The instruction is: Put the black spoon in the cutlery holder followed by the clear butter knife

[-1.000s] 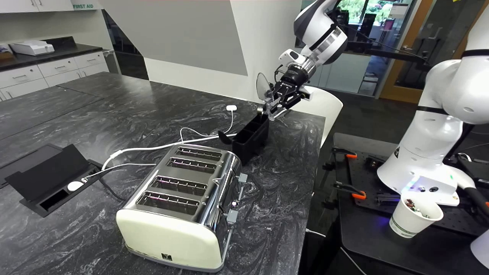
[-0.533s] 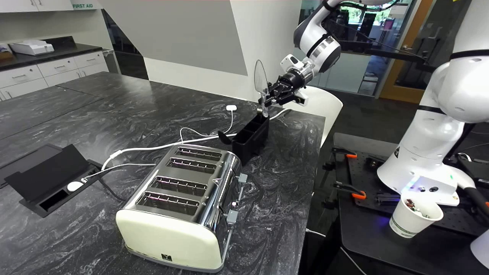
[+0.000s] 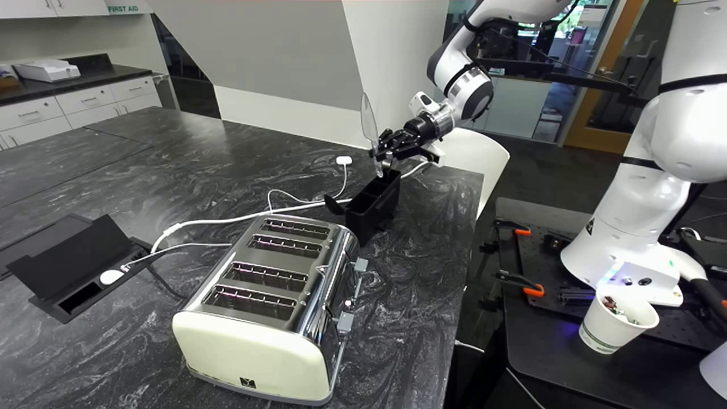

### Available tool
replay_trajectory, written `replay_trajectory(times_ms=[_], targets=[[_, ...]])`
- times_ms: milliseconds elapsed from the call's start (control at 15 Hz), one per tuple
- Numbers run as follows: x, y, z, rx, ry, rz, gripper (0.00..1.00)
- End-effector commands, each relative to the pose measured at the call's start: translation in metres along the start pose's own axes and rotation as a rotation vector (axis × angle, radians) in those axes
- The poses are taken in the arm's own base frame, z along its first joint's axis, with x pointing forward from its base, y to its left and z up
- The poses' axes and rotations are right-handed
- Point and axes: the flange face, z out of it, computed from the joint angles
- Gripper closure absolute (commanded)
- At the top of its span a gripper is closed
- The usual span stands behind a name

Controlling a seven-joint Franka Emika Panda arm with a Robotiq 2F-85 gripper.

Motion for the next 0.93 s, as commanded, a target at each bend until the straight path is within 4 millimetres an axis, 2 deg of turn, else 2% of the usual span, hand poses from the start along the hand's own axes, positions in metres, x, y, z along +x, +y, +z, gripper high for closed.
replay_trajectory(times_ms=[0, 400, 867], targets=[[-0.01, 0.013, 0.007, -0.046, -0.02, 0.019, 0.93], [-0.037, 0.015, 0.013, -0.058, -0.055, 0.062, 0.93], [-0.052, 0.019, 0.019, -0.06, -0.083, 0.078, 0.93]])
